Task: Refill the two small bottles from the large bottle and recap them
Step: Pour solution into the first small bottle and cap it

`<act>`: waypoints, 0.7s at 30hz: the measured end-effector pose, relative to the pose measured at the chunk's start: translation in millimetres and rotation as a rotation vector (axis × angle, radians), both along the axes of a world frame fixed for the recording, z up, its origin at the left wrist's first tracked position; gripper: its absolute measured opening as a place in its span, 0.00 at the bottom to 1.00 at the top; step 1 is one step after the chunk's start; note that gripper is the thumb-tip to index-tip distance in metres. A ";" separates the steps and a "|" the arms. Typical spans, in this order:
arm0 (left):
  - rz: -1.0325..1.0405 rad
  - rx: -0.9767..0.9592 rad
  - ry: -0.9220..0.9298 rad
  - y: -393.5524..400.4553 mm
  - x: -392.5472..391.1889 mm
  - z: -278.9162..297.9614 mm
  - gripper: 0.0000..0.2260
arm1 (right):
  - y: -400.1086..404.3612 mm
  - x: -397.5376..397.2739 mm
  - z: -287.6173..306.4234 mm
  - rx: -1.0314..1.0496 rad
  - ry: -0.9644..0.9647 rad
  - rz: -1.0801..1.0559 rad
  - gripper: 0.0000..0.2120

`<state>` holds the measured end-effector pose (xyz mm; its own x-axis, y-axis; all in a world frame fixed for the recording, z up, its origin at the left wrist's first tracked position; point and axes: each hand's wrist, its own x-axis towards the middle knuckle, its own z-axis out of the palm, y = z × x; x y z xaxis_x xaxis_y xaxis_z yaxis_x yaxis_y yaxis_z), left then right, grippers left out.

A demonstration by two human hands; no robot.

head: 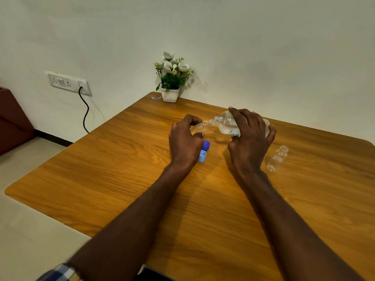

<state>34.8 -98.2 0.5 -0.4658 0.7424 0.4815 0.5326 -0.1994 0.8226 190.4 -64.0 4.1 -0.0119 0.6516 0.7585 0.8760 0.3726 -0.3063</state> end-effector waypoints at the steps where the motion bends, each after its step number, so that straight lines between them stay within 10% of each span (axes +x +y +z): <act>1: -0.001 0.000 -0.002 0.0 0.1 -0.3 0.15 | 0.0 0.0 0.1 -0.001 -0.001 0.000 0.43; 21: -0.051 0.014 -0.074 -1.4 2.3 2.4 0.13 | -1.9 -4.1 -0.4 -0.034 0.032 0.000 0.43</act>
<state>37.1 -99.6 2.9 -0.4621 0.7599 0.4573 0.4588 -0.2365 0.8565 186.3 -65.8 3.8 0.0119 0.6767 0.7362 0.8658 0.3614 -0.3462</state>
